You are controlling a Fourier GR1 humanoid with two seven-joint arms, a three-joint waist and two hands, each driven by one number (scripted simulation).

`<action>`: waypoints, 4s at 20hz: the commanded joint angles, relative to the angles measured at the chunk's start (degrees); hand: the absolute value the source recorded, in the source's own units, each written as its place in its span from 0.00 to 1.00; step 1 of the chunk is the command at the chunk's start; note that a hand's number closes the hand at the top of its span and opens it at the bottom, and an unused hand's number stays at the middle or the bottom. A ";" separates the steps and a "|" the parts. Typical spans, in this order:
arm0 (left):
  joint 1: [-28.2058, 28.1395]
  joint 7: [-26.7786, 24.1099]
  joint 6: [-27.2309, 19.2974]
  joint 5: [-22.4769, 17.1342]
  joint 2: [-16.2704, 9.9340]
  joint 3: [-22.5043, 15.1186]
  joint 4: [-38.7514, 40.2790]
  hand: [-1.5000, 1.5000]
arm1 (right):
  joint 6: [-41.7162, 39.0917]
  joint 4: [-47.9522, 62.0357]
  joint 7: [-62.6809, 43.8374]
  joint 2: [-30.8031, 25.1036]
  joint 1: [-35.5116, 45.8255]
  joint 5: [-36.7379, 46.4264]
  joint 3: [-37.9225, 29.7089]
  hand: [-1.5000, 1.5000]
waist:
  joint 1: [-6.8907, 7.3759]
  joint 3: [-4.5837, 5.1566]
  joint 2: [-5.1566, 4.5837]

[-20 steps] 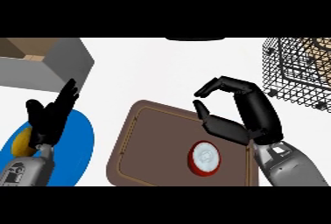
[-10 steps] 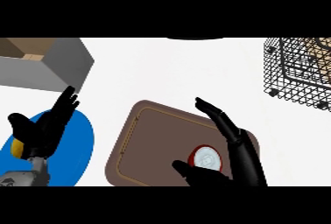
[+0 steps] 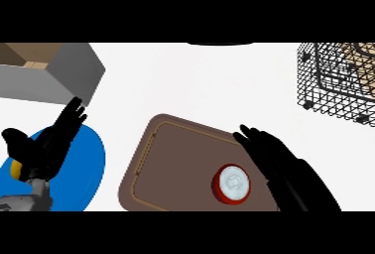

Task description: Pick the can from the tray and place it in the tiered basket

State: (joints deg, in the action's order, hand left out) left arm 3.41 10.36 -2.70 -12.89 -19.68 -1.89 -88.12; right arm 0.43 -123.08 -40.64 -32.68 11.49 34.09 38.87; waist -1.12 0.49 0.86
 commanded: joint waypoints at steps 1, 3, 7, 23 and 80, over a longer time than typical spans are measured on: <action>-0.49 0.08 0.30 0.32 0.05 -0.41 0.07 0.50 | -15.06 -6.03 -11.98 -3.48 2.17 -3.40 4.20 0.00 | 0.72 0.06 -0.21; 1.33 0.10 -0.32 0.33 1.21 -0.75 -0.41 0.50 | -20.25 -10.21 -20.25 -0.83 4.58 -6.00 5.34 0.00 | 0.74 -0.04 -0.34; -0.56 -1.62 2.46 -0.42 0.03 0.32 0.79 0.50 | -24.57 -9.14 -34.05 9.35 10.35 -6.17 8.77 0.00 | 1.57 -0.23 -0.62; 0.42 0.09 0.45 2.20 2.83 0.12 0.25 0.50 | -23.65 3.97 -31.57 18.16 7.11 6.54 8.55 0.00 | 0.87 -0.45 -0.77; -3.67 -0.28 4.16 3.29 4.83 5.93 -2.90 0.50 | -14.54 39.16 53.09 -17.88 -0.40 -25.91 -64.58 1.00 | -2.00 -1.12 -1.06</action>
State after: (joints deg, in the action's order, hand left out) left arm 0.01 10.62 0.84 -9.80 -15.03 4.76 -90.73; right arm -8.39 -91.65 3.01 -45.89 10.91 16.25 -18.71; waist -4.47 -0.91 0.13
